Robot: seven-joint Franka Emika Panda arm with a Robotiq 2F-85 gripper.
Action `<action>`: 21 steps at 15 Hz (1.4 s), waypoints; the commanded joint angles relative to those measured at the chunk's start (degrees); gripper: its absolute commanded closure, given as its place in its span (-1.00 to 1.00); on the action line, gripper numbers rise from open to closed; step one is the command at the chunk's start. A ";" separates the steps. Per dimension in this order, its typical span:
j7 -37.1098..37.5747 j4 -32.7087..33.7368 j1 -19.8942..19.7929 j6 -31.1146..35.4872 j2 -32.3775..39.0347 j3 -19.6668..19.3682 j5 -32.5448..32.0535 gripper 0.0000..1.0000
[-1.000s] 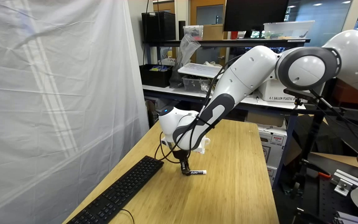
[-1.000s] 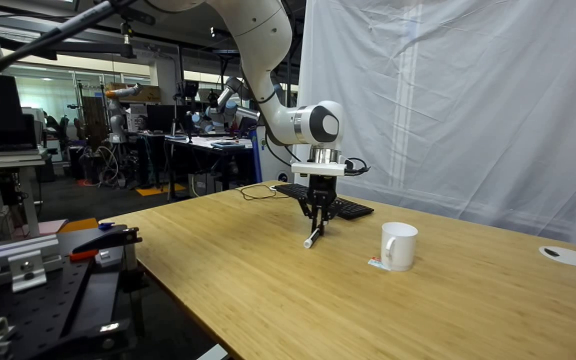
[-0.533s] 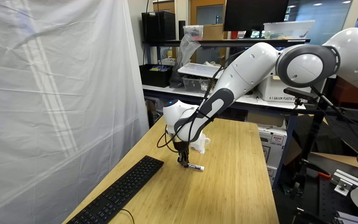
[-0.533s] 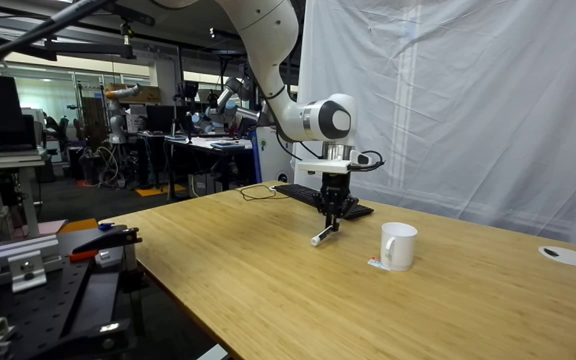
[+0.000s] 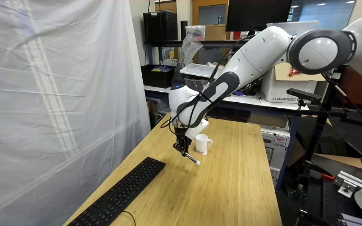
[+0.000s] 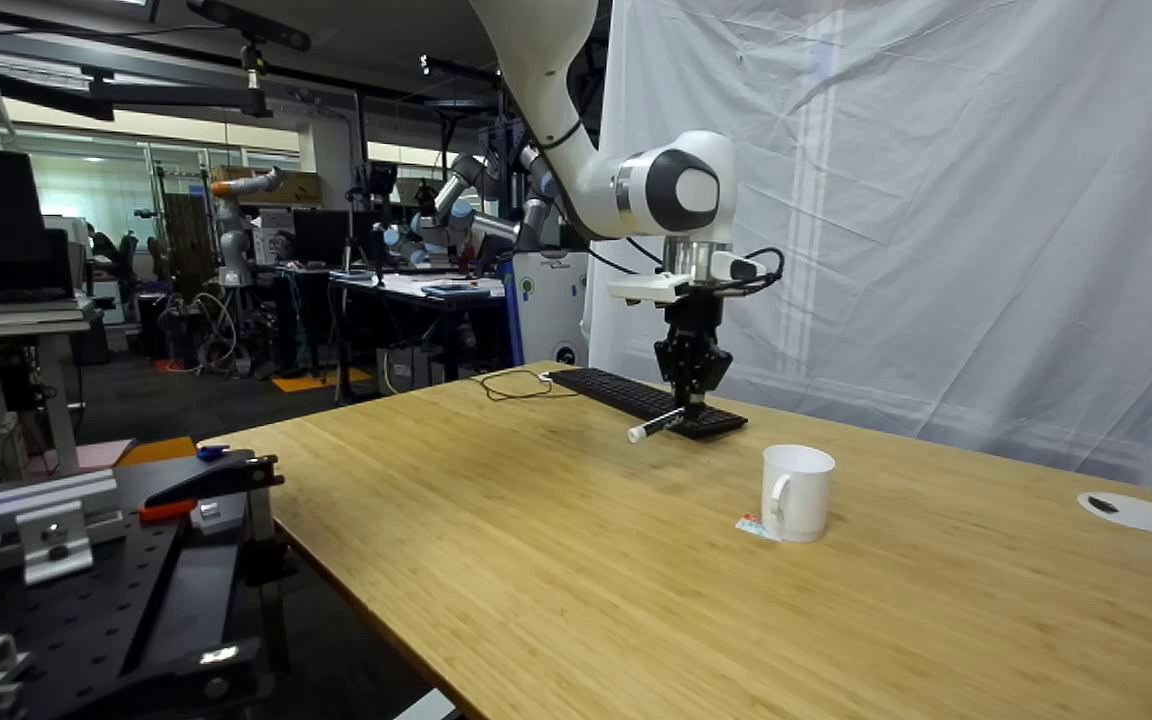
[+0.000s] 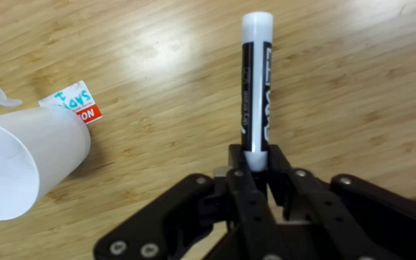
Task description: Put the marker in the mug
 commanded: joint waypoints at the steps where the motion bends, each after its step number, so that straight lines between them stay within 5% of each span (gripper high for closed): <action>1: 7.68 -8.03 1.18 5.17 -6.26 -2.13 2.54 0.91; 11: 31.84 -26.62 10.06 21.10 -18.34 -14.67 -2.63 0.91; 17: 48.82 -30.83 17.43 21.11 -20.37 -23.82 -14.83 0.91; 21: 59.09 -30.58 20.26 19.56 -19.98 -26.33 -23.27 0.91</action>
